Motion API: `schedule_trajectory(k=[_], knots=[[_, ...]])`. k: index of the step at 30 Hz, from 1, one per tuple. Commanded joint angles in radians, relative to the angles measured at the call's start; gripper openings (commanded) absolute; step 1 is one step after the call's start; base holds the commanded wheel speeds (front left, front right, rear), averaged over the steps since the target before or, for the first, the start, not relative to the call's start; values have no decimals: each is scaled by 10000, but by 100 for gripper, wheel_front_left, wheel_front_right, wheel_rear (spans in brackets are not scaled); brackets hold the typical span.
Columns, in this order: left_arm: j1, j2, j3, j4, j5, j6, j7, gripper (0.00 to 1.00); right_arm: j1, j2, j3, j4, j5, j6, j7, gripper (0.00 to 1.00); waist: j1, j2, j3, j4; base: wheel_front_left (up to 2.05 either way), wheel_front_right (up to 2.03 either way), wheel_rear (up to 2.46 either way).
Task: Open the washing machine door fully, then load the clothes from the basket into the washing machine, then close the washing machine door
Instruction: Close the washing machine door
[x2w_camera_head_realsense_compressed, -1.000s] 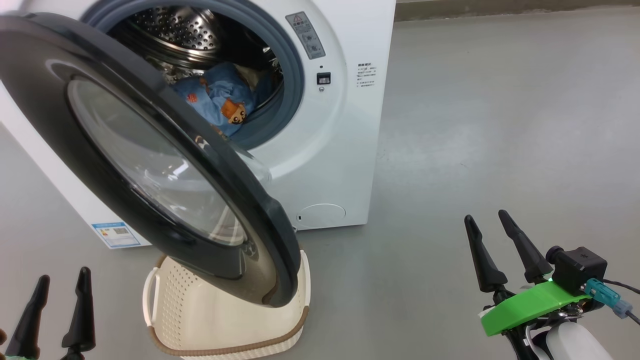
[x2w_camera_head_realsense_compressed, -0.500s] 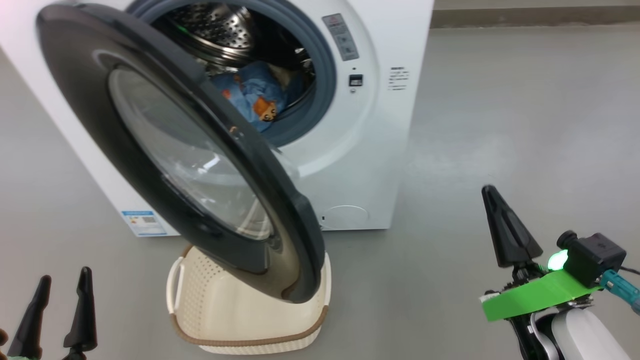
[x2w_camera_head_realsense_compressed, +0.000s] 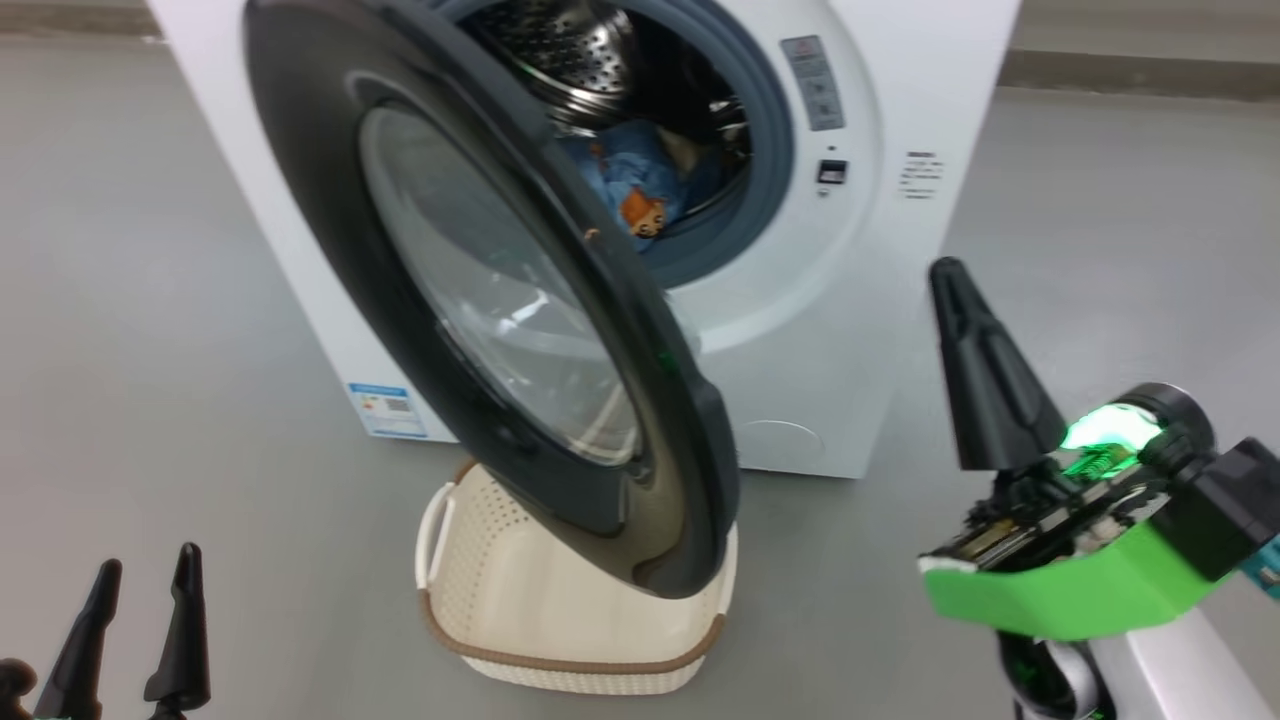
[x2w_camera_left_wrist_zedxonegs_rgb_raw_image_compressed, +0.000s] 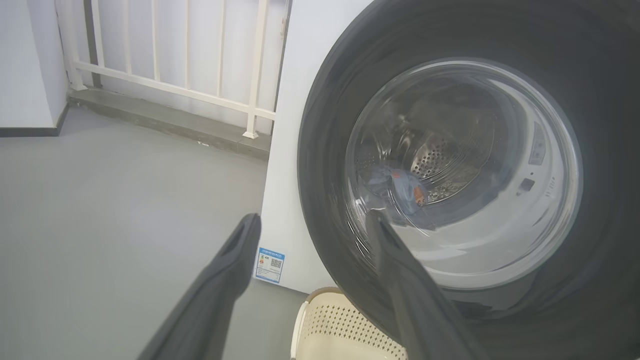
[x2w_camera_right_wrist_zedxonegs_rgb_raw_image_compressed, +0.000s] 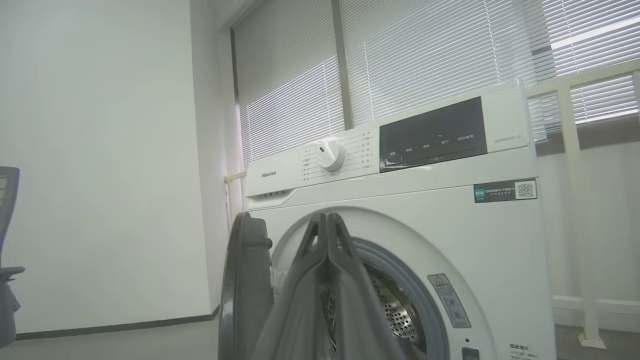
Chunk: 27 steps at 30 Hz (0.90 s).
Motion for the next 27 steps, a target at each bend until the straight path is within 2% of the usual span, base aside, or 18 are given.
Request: schedule_trajectory(k=[1, 12, 20, 27], knots=[[-273, 275, 333, -100, -34, 6, -89, 100, -402, -53, 472, -459, 69, 75, -47, 0, 0, 0, -95, 450, 0, 0, 0], [-290, 256, 202, 82, -75, 6, -89, 100, -693, -302, 2713, -1125, -100, 75, -47, 0, 0, 0, -147, 1338, 0, 0, 0], [-280, 232, 192, 125, -111, 6, -89, 100, -366, -562, 3475, -7, -1, 75, -47, 0, 0, 0, -129, 1583, 0, 0, 0], [-372, 228, 149, 124, -210, 6, -89, 100, -378, -727, 4137, 1859, 256, 75, -47, 0, 0, 0, 59, 1749, 0, 0, 0]])
